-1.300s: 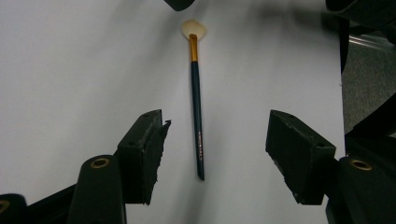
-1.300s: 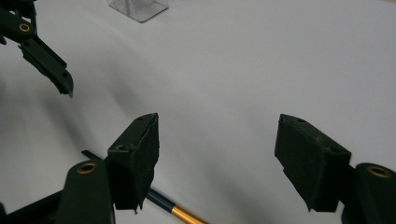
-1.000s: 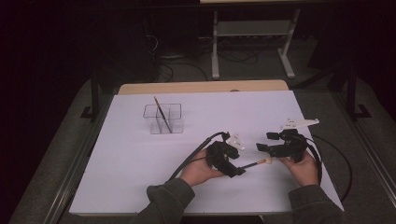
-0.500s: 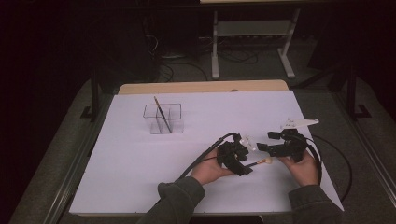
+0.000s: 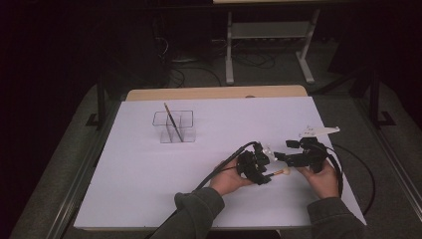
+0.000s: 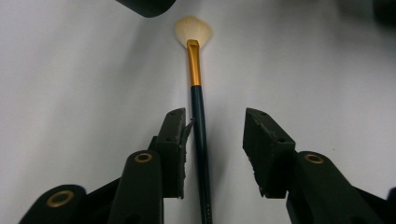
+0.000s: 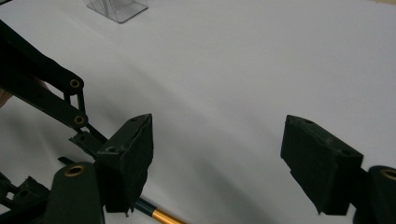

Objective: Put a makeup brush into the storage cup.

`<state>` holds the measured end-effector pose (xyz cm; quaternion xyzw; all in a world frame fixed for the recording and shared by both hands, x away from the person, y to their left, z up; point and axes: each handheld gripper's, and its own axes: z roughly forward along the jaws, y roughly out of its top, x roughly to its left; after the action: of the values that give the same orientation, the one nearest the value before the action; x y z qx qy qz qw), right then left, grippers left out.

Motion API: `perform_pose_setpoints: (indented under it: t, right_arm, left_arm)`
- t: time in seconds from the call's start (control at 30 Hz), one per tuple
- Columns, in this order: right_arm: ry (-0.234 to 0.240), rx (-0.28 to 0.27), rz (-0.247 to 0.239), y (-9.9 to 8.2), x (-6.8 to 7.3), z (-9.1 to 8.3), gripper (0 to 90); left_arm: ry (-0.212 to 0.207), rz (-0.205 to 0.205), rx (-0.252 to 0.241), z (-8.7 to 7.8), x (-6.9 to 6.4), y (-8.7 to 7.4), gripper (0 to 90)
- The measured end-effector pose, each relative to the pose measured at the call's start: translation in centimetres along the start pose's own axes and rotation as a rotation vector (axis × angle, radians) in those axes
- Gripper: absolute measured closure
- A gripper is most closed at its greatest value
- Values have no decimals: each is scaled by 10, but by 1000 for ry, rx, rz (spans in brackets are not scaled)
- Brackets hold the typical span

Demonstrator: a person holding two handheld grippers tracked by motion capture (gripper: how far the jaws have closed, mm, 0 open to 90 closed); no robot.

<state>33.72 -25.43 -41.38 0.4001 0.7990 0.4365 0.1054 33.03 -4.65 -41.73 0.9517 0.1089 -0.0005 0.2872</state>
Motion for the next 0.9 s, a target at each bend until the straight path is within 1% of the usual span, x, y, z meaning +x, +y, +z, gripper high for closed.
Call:
perform_pose_setpoints:
  t: [0.1, 0.13, 0.23, 0.27, 0.33, 0.4, 0.47, 0.53, 0.63, 0.7, 0.9]
  right_arm:
    - [-3, 3, 1, 0, 0, 0, 245]
    - [-4, -1, -1, -1, -1, 1, 245]
    - [-7, -3, 1, -1, -2, 0, 245]
    - [-7, -4, -2, -1, -2, 0, 245]
    - [-7, -2, 0, -2, -2, 0, 246]
    - [-7, 2, 6, -1, -2, 0, 246]
    - [-6, 2, 6, -2, -2, 0, 247]
    - [-7, 3, 7, -2, -2, 0, 247]
    - [-9, 3, 12, -2, -2, -1, 247]
    - [-8, 2, 16, -2, -2, -1, 248]
    - [-9, 2, 11, -2, -2, 0, 249]
  left_arm:
    - [4, 1, 5, 2, 1, 1, 625]
    - [2, -7, 8, 4, 1, 1, 631]
    - [2, -14, 16, 7, 2, 1, 646]
    - [7, -5, 21, 8, 3, 1, 650]
    - [3, 1, 30, 8, 5, 1, 660]
    - [0, -4, 30, 9, 5, 1, 671]
    - [6, -7, 36, 10, 4, 0, 685]
    - [9, 2, 43, 11, 5, 1, 701]
    - [9, 4, 45, 12, 4, 1, 715]
    - [16, 14, 56, 13, 4, 1, 728]
    - [24, 16, 64, 14, 4, 1, 762]
